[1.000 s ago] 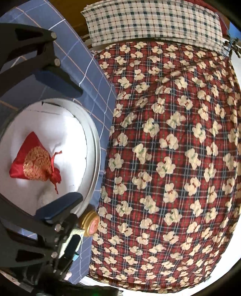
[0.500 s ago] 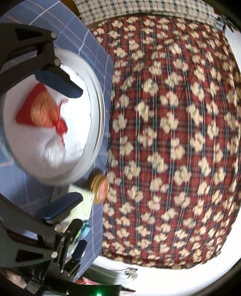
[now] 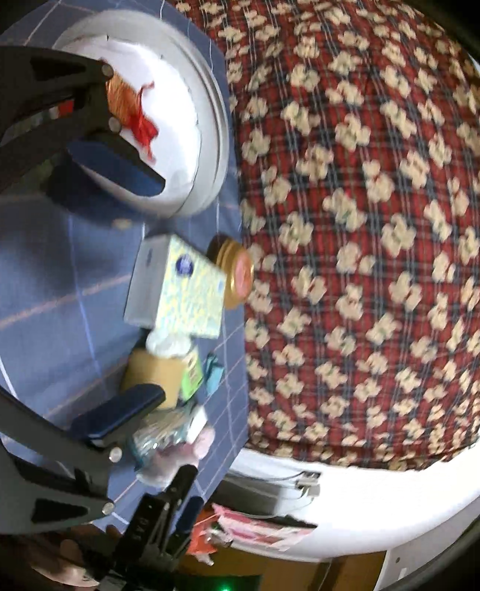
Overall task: Organize soft objects
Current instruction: 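Move both tools back toward the remaining items on the table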
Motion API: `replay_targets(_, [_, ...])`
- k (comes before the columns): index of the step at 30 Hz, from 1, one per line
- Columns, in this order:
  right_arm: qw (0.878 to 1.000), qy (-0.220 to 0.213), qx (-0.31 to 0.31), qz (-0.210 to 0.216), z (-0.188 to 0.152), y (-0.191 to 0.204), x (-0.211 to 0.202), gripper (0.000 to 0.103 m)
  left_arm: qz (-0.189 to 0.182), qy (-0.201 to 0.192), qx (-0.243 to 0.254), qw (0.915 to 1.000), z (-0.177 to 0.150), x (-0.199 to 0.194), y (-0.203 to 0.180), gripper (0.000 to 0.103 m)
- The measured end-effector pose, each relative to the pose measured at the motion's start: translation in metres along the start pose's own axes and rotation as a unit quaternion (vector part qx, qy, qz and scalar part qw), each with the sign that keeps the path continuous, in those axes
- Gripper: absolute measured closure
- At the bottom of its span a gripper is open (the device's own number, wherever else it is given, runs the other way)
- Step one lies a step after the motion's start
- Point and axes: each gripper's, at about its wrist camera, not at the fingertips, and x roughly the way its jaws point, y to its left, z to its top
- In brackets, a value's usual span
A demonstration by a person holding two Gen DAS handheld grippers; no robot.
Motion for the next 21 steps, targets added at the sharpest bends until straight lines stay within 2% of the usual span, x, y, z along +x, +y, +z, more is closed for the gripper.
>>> replay_targets(6, [0.998,0.022,0.025,-0.051,-0.015,-0.051,-0.004,0.026,-0.032,0.048,0.019,0.9981,-0.004,0.029,-0.036,0.0])
replay_targets(11, [0.996,0.032,0.064,-0.045,-0.021,-0.077,-0.005,0.026,-0.046,0.095,0.034,0.9938,-0.008,0.06,-0.069,0.0])
replay_targets(16, [0.997,0.036,0.059,-0.036,-0.024,-0.08,-0.003,0.026,-0.042,0.116,0.067,0.9901,-0.013,0.077,-0.094,0.0])
replay_targets(21, [0.995,0.056,0.079,-0.017,-0.032,-0.089,0.005,0.026,-0.057,0.15,0.044,0.9861,-0.009,0.101,-0.099,0.0])
